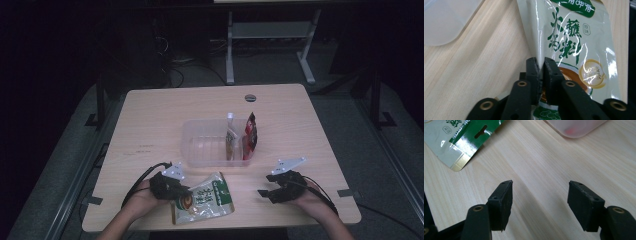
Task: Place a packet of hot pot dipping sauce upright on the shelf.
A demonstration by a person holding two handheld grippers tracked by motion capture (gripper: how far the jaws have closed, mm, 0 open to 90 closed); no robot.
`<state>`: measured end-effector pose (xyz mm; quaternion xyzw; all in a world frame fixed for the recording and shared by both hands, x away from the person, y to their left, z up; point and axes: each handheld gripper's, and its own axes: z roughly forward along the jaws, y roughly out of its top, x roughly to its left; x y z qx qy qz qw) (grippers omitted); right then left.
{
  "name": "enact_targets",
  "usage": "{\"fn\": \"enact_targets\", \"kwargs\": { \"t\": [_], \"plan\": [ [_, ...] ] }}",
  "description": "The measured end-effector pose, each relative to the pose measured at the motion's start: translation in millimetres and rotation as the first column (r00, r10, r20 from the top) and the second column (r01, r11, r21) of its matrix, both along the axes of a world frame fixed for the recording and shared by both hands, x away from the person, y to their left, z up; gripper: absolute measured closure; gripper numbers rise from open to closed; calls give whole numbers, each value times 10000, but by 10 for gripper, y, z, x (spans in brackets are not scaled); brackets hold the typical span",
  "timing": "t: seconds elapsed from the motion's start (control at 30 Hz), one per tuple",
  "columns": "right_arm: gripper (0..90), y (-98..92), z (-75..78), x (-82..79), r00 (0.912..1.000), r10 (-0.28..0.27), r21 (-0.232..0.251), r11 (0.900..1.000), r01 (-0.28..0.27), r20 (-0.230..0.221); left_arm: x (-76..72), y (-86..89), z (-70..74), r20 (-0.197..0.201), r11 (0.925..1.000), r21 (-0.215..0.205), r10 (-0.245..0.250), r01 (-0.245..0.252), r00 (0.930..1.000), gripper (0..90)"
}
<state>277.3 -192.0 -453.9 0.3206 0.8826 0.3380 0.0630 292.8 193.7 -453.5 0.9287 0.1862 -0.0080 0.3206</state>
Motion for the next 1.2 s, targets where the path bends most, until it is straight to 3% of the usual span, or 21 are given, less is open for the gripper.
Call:
{"fn": "enact_targets", "kwargs": {
  "t": [0.17,0.33,0.43,0.7,0.87,0.97,1.03,1.2],
  "plan": [
    [363,-10,2,4,10000,5,25,10000,-5,66,31,50,-16,-574,9985,-531,93,-124,9983,893],
    [381,-25,8,7,10000,-67,128,9999,68,-51,30,76,11,-681,9966,-811,86,-142,9976,898],
    [392,-36,20,16,9992,-137,458,9988,154,-376,28,110,47,-531,9945,-1035,71,-126,9986,898],
    [391,-8,92,5,9991,-27,1132,9935,76,-434,-17,212,179,-215,9833,-1818,37,-75,9998,899],
    [429,47,195,36,9969,340,1942,9808,-196,-711,-54,270,280,81,9716,-2366,18,1,10000,899],
    [424,106,251,68,9960,672,2281,9722,-519,-598,-69,301,321,182,9665,-2565,5,41,9998,899],
    [425,156,271,102,9903,1021,2555,9639,-749,-948,-78,309,339,261,9632,-2688,16,55,9997,899],
    [436,294,372,135,9858,1528,2993,9459,-1253,-702,-97,314,371,398,9581,-2856,-114,223,9991,899]
  ]
}}
